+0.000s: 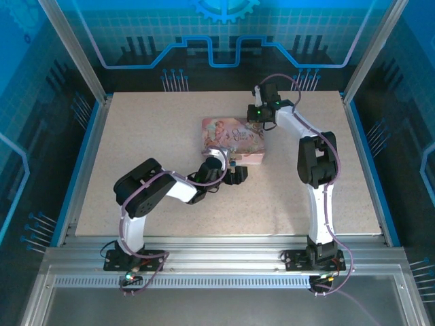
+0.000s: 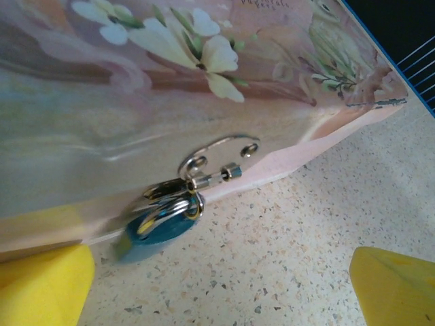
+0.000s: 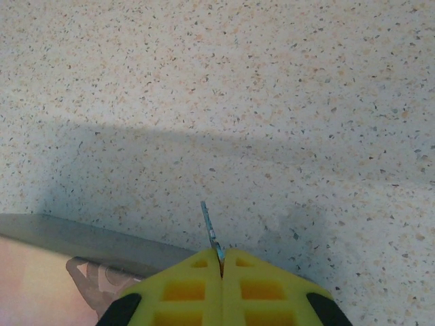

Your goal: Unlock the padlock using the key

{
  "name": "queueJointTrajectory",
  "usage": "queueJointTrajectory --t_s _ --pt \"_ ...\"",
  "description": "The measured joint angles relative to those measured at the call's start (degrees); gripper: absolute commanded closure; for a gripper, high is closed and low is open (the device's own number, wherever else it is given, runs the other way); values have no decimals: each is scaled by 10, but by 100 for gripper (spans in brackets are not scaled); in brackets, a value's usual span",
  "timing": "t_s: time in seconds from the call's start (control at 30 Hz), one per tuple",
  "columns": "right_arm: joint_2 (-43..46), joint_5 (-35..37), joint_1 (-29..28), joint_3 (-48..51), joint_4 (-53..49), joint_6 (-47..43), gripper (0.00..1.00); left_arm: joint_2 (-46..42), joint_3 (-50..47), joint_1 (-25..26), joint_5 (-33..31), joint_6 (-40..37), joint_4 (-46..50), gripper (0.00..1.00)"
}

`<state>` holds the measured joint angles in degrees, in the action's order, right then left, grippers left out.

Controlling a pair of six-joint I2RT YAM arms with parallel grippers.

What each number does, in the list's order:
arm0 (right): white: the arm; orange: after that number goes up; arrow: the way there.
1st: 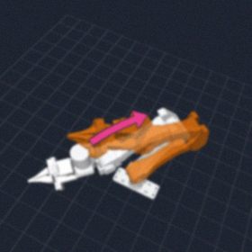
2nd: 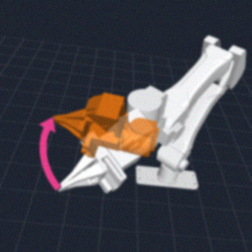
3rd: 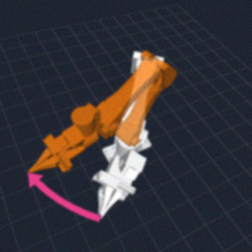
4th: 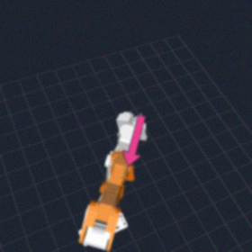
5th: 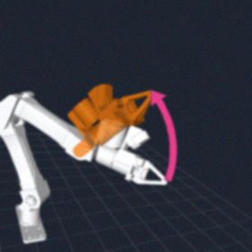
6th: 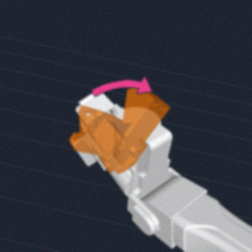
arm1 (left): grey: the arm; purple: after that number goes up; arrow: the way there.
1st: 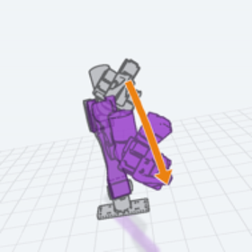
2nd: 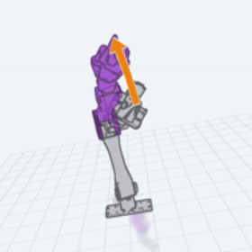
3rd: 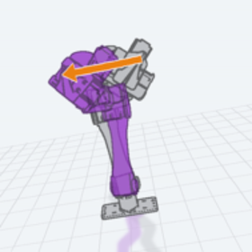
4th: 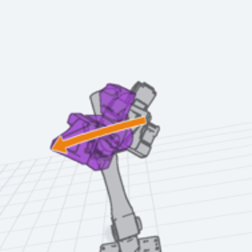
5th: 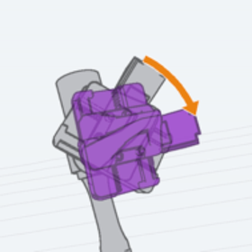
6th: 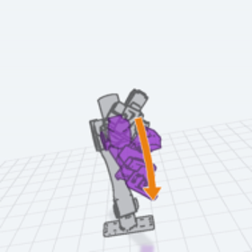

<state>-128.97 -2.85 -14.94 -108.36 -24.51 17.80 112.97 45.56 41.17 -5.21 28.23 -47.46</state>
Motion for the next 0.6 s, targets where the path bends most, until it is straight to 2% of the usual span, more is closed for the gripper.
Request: queueJointTrajectory --t_s 0.23,0.37,0.6 --pt "6 8 0 16 23 -1 100 8 0 -2 15 1 -20 5" --pt "8 8 0 22 29 -1 100 18 11 -3 50 3 -27 10" --pt "10 2 -1 24 26 -1 100 32 19 -3 109 14 -57 13"
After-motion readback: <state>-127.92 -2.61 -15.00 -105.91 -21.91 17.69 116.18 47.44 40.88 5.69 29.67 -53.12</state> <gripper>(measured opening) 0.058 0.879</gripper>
